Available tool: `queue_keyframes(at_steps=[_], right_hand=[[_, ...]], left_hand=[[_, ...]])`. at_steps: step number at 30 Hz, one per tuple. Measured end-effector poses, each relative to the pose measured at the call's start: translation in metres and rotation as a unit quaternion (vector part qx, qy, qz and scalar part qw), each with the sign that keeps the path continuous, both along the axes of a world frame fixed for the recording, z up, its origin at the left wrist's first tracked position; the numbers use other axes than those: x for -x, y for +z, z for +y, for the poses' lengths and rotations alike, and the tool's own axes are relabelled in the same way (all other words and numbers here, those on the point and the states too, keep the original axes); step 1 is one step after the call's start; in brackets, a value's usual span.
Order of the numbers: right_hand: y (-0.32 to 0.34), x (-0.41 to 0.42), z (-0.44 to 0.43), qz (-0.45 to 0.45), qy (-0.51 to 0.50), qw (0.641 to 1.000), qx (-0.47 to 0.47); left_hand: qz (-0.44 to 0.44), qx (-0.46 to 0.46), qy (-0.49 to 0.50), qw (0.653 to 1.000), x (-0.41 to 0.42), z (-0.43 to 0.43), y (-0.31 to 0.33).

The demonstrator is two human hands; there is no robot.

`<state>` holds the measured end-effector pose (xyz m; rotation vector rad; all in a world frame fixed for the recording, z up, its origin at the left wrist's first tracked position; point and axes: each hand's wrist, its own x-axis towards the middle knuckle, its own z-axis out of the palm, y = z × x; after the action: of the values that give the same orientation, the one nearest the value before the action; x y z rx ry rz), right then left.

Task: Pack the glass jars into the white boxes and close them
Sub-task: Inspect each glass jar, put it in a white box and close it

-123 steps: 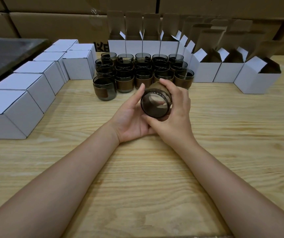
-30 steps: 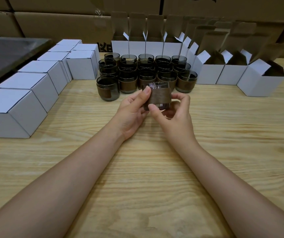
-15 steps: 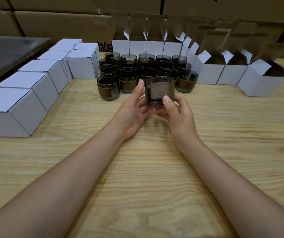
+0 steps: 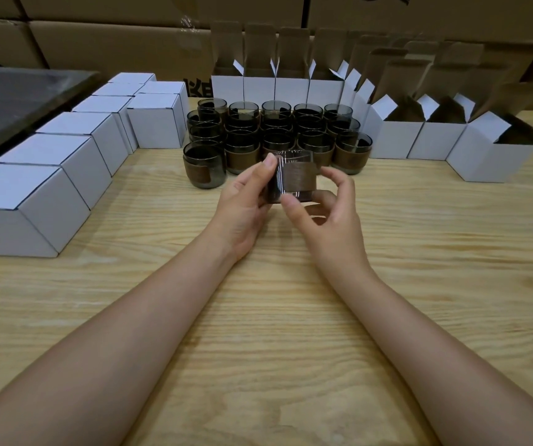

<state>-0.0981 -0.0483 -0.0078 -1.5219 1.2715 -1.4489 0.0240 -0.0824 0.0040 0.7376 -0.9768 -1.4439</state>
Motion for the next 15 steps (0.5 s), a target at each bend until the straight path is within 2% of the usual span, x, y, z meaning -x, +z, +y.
queue_keyframes(at_steps=[6,11,15], right_hand=[[-0.0027,0.0013,0.0008,0.07,-0.024,0.997,0.0],[-0.0024,0.0019,-0.0008,0.044,-0.008,0.999,-0.018],[-0.003,0.0026,-0.0039,-0.013,-0.002,1.0,-0.025]], left_hand=[[0.003,0.001,0.01,1.0,0.0027,0.0025,0.0017],[-0.013,0.019,0.008,1.0,0.0031,0.0045,0.0022],[-0.017,-0.016,0.002,1.0,-0.0003,0.0014,0.0016]])
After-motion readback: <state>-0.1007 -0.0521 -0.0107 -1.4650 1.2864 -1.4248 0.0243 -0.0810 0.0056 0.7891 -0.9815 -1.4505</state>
